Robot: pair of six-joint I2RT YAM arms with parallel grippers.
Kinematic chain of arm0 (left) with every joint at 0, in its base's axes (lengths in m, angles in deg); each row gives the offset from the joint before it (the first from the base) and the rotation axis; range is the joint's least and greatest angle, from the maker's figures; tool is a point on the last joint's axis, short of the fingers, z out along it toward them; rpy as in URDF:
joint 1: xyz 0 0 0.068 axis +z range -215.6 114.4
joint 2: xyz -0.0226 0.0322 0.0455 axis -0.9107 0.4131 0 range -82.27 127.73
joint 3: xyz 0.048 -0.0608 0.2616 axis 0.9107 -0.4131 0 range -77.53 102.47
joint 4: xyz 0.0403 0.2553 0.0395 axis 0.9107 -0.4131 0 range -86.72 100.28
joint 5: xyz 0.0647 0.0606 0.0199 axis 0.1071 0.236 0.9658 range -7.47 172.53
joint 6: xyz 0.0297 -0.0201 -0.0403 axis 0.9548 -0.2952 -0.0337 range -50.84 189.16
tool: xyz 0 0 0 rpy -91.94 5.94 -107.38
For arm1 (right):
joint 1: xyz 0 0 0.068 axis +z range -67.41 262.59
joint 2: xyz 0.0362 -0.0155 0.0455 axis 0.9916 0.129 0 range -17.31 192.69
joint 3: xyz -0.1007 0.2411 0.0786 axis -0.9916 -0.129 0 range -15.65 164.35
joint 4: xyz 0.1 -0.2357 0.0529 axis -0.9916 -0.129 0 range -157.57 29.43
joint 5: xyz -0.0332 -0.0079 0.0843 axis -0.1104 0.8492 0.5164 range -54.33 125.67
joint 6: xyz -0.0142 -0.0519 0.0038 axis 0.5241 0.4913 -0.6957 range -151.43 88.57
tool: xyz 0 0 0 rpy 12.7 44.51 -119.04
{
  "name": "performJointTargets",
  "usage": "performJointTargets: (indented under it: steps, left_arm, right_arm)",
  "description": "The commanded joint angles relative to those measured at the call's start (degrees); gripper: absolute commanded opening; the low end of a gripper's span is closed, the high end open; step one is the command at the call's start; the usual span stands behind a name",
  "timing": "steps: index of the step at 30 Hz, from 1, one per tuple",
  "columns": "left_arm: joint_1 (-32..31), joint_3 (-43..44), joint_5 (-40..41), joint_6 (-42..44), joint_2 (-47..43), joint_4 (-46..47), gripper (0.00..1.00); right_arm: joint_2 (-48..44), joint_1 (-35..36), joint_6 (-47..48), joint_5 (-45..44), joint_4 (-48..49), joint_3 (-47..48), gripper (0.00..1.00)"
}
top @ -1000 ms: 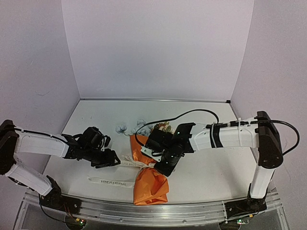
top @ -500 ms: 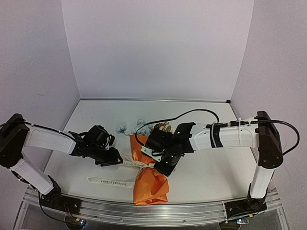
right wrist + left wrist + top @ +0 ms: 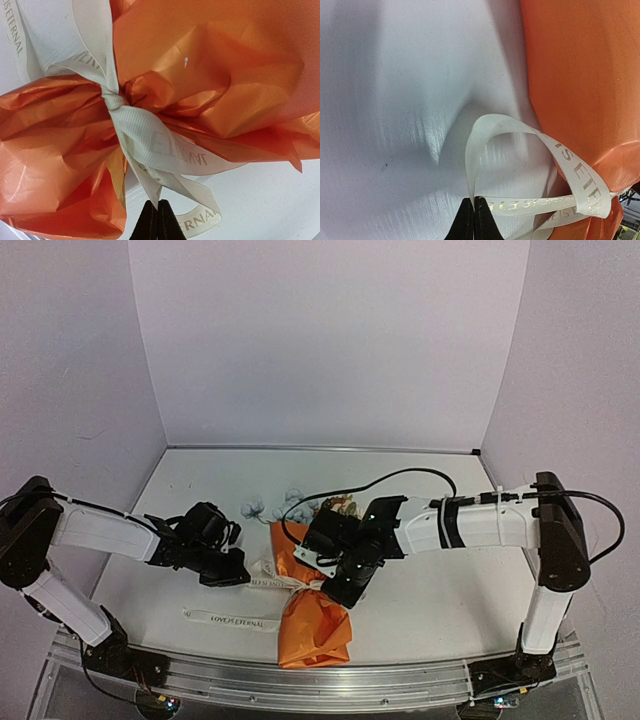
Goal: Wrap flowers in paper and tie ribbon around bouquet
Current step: Tie the half-tied ribbon around the folded bouquet.
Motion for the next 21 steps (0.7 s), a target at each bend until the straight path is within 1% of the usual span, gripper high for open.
performJointTargets:
  steps: [1, 4, 21]
  left_arm:
    - [0.06, 2.47, 4.73, -0.68, -2.70, -0.71, 0.00]
    - [0.54, 2.22, 6.45, -1.01, -3.16, -1.95, 0.00]
    - [6.00, 1.52, 5.12, 0.61, -4.36, -4.90, 0.00]
  right_arm:
    - [-3.16, 0.41, 0.32, -1.54, -2.01, 0.85, 0.00]
    - [-4.41, 0.41, 0.59, -2.43, -2.09, -0.92, 0.00]
    - [-9.18, 0.39, -0.74, -4.23, -2.13, -10.64, 0.00]
